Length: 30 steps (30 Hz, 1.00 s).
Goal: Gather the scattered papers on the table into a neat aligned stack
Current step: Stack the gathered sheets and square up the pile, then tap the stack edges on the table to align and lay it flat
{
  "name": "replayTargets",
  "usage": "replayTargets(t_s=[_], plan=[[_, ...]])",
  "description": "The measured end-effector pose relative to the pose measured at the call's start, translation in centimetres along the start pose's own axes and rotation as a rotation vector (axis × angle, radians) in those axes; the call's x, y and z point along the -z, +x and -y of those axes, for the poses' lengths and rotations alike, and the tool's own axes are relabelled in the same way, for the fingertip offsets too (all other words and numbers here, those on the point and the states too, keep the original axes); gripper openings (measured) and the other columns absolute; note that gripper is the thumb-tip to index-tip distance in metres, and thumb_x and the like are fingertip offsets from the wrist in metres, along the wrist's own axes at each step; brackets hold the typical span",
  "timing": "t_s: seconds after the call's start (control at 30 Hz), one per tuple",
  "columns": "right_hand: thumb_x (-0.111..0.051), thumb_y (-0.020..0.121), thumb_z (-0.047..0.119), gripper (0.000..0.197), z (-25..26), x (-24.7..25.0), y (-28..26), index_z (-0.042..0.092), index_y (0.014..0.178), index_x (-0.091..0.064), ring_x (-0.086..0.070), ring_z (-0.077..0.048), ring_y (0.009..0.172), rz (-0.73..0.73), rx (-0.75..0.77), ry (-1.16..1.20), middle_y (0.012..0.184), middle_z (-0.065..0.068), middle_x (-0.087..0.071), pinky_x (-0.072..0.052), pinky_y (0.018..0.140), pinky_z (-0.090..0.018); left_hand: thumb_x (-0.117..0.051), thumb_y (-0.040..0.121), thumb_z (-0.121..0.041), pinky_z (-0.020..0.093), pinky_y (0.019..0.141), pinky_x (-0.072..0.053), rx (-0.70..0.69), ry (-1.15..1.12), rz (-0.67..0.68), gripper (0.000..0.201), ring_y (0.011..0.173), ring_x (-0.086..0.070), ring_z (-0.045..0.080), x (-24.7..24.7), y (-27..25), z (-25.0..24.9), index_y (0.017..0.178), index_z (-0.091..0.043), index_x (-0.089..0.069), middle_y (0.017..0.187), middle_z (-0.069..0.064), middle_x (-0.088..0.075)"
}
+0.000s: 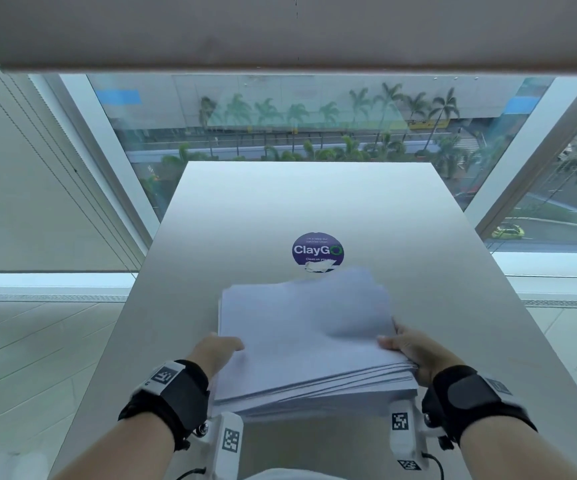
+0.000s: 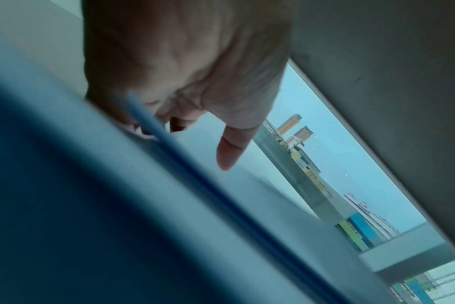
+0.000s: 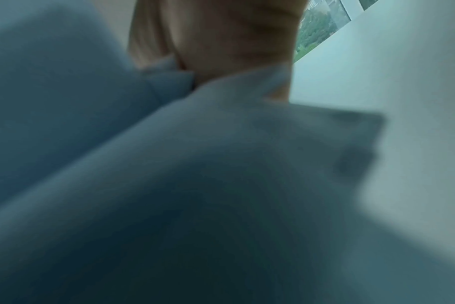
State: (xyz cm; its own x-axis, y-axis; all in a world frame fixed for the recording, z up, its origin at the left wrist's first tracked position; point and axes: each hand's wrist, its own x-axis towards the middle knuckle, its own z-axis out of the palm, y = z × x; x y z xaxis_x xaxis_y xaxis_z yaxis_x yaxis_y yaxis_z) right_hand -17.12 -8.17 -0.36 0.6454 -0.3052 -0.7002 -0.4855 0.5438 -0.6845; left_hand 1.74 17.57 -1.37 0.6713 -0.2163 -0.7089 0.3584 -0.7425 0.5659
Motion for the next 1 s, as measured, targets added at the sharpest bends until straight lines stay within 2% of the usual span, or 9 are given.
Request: replayTargets(t_s=[0.1,0.17,0.3,0.37,0.43,0.5,0.6,0.7,1.0], plan=[[-0.088,0.05,0.011,0.066,-0.4,0.5,-0.1,0.004,0.108,-0.058,-0.072,-0.028,0.07,0.092,0.149,0.083,0.088,-0.015,-0.074,-0.06,0.059,-0.033,-0.069,0.072,-0.021,0.038,0.099,-0.041,-0.004,-0.175,0.09,0.061,0.115,-0.052,0.032,0.6,0.0,0.7,0.125,0.001,-0.051,0.128,0.013,-0.054],[-0.094,0.035,0.017,0.081,-0.3,0.9,-0.1,0.003,0.106,-0.059,-0.072,-0.026,0.067,0.121,0.216,0.087,0.084,-0.013,-0.075,-0.06,0.058,-0.033,-0.073,0.07,-0.015,0.043,0.092,-0.048,-0.002,-0.331,0.174,0.052,0.104,-0.062,0.037,1.0,-0.5,0.9,0.117,0.003,-0.059,0.12,0.022,-0.064],[-0.089,0.047,0.022,0.055,1.7,0.7,-1.0,0.009,0.095,-0.065,-0.07,-0.022,0.065,0.098,0.382,-0.019,0.077,-0.005,-0.076,-0.058,0.055,-0.027,-0.074,0.068,0.001,0.035,0.07,-0.058,-0.155,-0.54,0.314,0.042,0.077,-0.073,0.025,1.8,-1.3,0.9,0.108,-0.003,-0.063,0.091,0.012,-0.076],[-0.07,0.068,-0.001,0.026,2.6,0.5,-1.3,0.009,0.092,-0.064,-0.069,-0.015,0.063,0.039,0.472,-0.109,0.071,0.001,-0.075,-0.057,0.058,-0.026,-0.071,0.072,0.002,0.035,0.073,-0.054,-0.233,-0.571,0.247,0.03,0.071,-0.073,0.019,1.8,-1.7,0.2,0.1,-0.006,-0.065,0.081,0.005,-0.078],[-0.057,0.078,-0.017,0.029,3.2,0.2,-1.3,0.01,0.087,-0.064,-0.067,-0.005,0.061,-0.06,0.524,-0.226,0.066,0.006,-0.074,-0.053,0.067,-0.028,-0.06,0.083,0.004,0.033,0.074,-0.051,-0.329,-0.578,0.135,0.015,0.063,-0.07,0.011,1.6,-2.2,-0.7,0.089,-0.008,-0.066,0.07,-0.002,-0.076],[-0.056,0.082,-0.015,0.028,3.3,0.1,-1.3,0.012,0.084,-0.065,-0.065,-0.001,0.059,-0.17,0.581,-0.289,0.064,0.009,-0.072,-0.049,0.067,-0.023,-0.055,0.086,0.005,0.029,0.074,-0.05,-0.43,-0.575,0.04,0.019,0.061,-0.067,0.01,1.3,-3.0,-1.8,0.082,-0.01,-0.066,0.062,-0.007,-0.073],[-0.055,0.084,-0.012,0.023,3.5,-0.3,-1.7,0.006,0.096,-0.064,-0.062,0.0,0.061,-0.254,0.687,-0.238,0.075,0.005,-0.068,-0.048,0.062,-0.012,-0.054,0.087,0.005,0.006,0.052,-0.045,-0.56,-0.571,-0.057,0.018,0.049,-0.06,-0.001,1.2,-4.3,-3.1,0.081,-0.009,-0.064,0.046,-0.013,-0.066],[-0.054,0.084,-0.013,0.025,3.4,-0.5,-2.1,0.01,0.09,-0.063,-0.059,0.011,0.053,-0.291,0.757,-0.193,0.077,0.004,-0.064,-0.045,0.056,-0.002,-0.055,0.086,0.006,0.0,0.053,-0.044,-0.643,-0.582,-0.112,0.022,0.052,-0.061,-0.011,1.0,-4.7,-3.5,0.083,-0.014,-0.065,0.053,-0.022,-0.068],[-0.056,0.083,-0.013,0.026,0.9,-0.6,-3.0,0.01,0.089,-0.065,-0.064,-0.002,0.061,-0.21,0.707,-0.117,0.075,0.001,-0.07,-0.05,0.057,-0.013,-0.062,0.081,0.006,0.007,0.057,-0.05,-0.673,-0.591,-0.119,0.019,0.058,-0.065,-0.005,-0.1,-4.8,-2.0,0.082,-0.012,-0.068,0.062,-0.015,-0.073]])
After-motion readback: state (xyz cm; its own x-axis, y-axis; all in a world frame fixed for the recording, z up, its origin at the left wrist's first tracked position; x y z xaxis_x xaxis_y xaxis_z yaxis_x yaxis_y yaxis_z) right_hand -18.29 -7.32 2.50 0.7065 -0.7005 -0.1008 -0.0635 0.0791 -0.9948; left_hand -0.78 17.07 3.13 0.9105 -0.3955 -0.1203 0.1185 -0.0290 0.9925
